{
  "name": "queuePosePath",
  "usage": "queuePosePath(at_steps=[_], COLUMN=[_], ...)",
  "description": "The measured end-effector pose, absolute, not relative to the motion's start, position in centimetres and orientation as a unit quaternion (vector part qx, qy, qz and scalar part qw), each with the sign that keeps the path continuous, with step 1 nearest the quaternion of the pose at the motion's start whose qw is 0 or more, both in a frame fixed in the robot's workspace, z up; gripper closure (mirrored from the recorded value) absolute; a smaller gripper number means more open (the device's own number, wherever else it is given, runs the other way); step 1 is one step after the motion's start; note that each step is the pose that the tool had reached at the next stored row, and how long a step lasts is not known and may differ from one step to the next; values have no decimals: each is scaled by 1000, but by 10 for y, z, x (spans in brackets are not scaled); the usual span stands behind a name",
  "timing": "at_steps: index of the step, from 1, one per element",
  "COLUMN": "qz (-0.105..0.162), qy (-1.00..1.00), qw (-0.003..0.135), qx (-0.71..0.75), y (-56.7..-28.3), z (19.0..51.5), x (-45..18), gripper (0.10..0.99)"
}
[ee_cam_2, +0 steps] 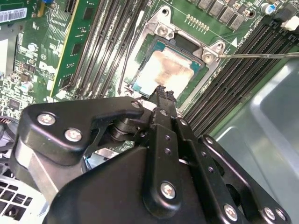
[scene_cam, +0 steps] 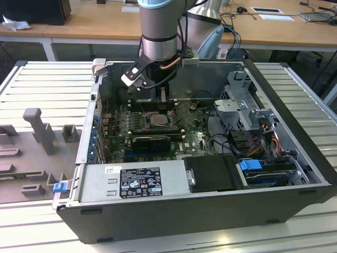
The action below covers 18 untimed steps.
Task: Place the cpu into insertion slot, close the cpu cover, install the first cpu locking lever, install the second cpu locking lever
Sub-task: 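Close the cpu cover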
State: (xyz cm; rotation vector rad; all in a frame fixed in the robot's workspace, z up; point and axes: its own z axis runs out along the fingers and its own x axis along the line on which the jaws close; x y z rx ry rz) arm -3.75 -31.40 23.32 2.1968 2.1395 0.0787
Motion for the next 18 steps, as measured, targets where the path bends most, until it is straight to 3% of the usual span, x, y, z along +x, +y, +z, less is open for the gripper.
queuePosePath(at_steps=[18], qz=[25], qy=[697], qw=[38], qx=[716], y=[-311], z=[250], x=[-31], gripper=[980])
